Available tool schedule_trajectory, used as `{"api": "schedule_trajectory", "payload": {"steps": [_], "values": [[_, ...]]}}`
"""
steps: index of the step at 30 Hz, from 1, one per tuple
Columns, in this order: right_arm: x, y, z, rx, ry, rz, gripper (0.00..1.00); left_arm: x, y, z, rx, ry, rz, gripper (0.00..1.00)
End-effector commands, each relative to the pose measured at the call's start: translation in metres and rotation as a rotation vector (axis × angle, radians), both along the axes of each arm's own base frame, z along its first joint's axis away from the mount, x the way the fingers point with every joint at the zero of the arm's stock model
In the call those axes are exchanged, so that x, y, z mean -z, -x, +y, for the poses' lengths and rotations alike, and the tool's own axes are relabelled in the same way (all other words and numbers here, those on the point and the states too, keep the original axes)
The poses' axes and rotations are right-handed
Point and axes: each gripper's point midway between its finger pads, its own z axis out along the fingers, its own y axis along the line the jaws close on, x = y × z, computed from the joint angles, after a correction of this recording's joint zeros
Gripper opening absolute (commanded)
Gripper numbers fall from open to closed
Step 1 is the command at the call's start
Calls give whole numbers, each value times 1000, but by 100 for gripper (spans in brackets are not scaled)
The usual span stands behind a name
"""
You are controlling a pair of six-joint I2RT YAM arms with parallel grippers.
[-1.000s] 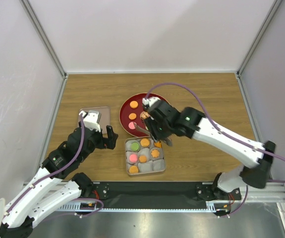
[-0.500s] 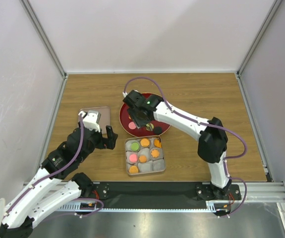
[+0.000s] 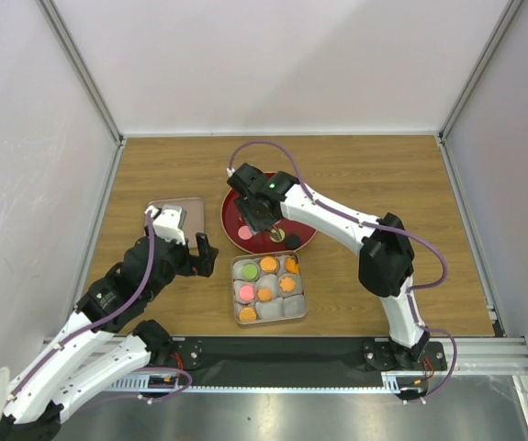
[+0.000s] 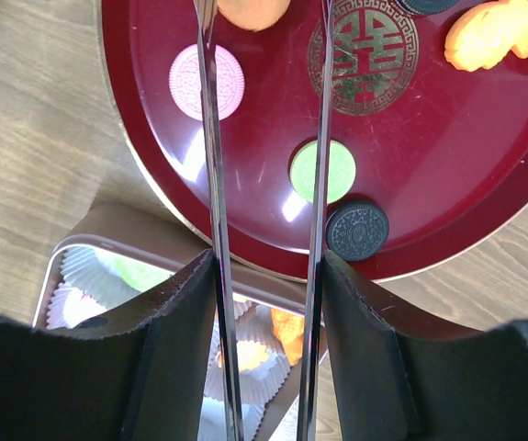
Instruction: Pack the cookies
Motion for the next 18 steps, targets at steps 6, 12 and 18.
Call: {"api": "schedule_trajectory", "payload": {"steps": [6,12,18], "values": [[-7,-12,15,-11,-63,-8,52,-13,-1,-2,0,27,-34,100],[-11,-10,15,-10,-72,-6,52,-12,-1,-1,1,26,-33,100],[-16,-9,12,-3,-78,-15,52,-12,-1,-2,4,25,-32,100]]}}
